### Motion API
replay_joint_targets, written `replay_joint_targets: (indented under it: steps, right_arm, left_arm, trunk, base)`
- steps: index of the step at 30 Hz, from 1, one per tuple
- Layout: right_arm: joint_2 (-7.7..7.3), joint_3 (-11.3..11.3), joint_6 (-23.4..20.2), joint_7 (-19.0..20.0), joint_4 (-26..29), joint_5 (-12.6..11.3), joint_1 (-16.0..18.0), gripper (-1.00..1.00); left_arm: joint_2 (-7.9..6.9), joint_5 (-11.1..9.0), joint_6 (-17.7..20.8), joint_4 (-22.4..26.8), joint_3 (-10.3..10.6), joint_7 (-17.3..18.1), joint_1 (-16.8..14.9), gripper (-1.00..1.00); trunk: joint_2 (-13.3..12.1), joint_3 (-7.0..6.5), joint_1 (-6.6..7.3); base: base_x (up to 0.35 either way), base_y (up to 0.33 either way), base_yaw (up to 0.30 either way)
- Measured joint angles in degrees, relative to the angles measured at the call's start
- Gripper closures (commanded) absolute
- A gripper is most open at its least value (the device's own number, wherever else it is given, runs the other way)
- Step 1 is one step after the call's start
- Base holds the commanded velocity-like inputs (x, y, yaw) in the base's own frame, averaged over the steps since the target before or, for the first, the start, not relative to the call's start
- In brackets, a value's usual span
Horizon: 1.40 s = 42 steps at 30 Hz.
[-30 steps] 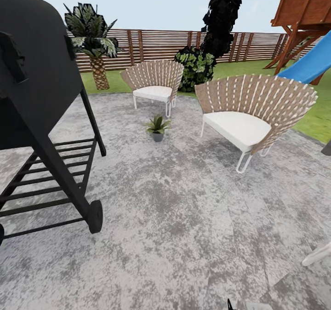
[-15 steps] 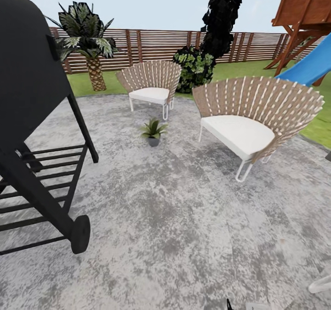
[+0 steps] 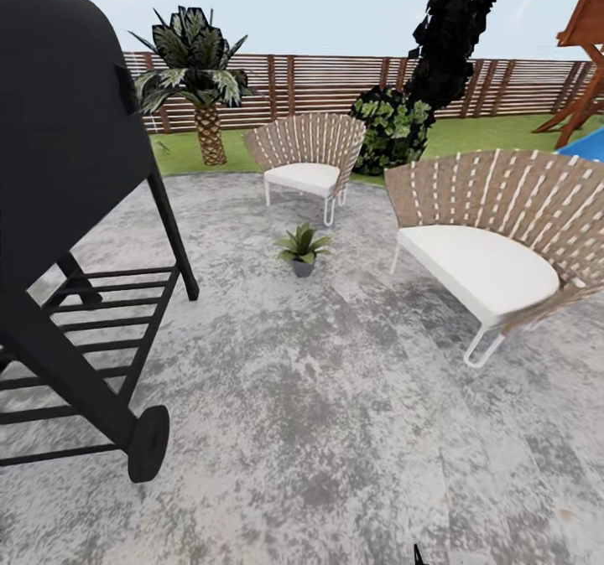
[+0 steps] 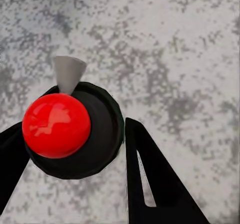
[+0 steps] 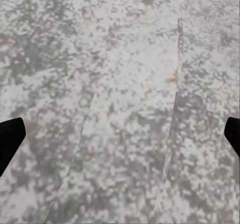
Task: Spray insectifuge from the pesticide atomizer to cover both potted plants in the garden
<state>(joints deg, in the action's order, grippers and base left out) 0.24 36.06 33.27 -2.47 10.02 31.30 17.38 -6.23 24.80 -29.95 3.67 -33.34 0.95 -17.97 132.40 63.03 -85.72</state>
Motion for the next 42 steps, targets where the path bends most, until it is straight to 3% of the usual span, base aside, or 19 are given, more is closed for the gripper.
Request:
replay_joint_targets:
  steps: [42]
  right_arm:
    - [-0.17, 0.0, 0.0, 0.1, 0.1, 0.0, 0.0, -1.00]
  left_arm:
    - [0.00, 0.0, -0.1, 0.0, 0.0, 0.0, 0.0, 1.00]
  trunk:
    - [0.0, -0.10, -0.03]
  base:
    - [0.264, -0.159, 0.040]
